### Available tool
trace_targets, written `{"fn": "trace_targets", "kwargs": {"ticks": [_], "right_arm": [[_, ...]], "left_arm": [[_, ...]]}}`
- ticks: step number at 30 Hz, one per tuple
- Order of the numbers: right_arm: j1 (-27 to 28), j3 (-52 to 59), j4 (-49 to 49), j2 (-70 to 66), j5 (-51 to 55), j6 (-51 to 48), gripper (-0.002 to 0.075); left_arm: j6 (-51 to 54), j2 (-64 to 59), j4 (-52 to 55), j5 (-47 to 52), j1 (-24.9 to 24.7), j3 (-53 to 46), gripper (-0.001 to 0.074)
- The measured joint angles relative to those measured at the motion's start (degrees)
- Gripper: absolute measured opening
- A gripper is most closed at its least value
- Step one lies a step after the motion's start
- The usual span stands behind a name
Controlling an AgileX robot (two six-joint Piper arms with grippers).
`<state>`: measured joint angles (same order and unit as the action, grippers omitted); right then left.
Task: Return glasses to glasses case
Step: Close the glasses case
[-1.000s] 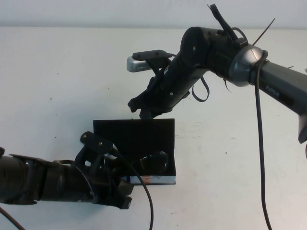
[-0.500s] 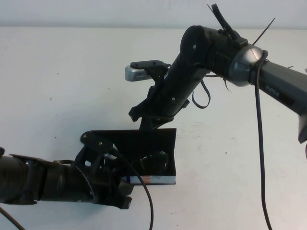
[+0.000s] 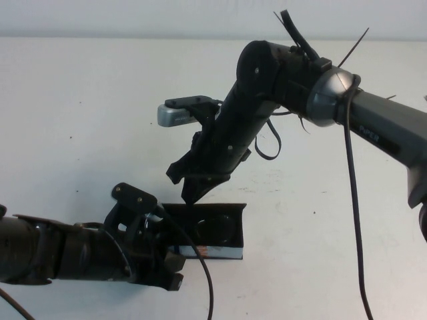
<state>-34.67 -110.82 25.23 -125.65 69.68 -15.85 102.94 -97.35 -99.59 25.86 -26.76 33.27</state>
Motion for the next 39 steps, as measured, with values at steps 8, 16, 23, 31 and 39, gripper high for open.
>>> {"fn": "trace_targets", "kwargs": {"ticks": [8,16,23,31,39], "right_arm": [[-2.42,0.00,-0.51,2.45,0.34,0.92,-0.0011],[-2.52,1.11,-2.06,3.00,0.34,2.51,-0.0011],[-2.52,6.94,-2.17,3.88,0.34,2.51,-0.0011],[-2.52,10.60,-2.17,4.26,0.34,1.93,-0.0011],[-2.52,10.60,-4.23,4.26,0.23,1.66,-0.0012]], "left_arm": [[0.00,0.00,0.00,-0.12,-0.09,0.00,-0.0002],[-0.78,0.00,0.00,-0.15,-0.09,0.00,-0.0002],[-6.91,0.10,3.47,0.37,-0.09,0.10,-0.0002],[-11.05,1.95,8.70,0.03,-0.09,-0.61,-0.0002],[-11.52,5.12,9.07,-0.46,-0.09,-4.35,-0.0002]]}}
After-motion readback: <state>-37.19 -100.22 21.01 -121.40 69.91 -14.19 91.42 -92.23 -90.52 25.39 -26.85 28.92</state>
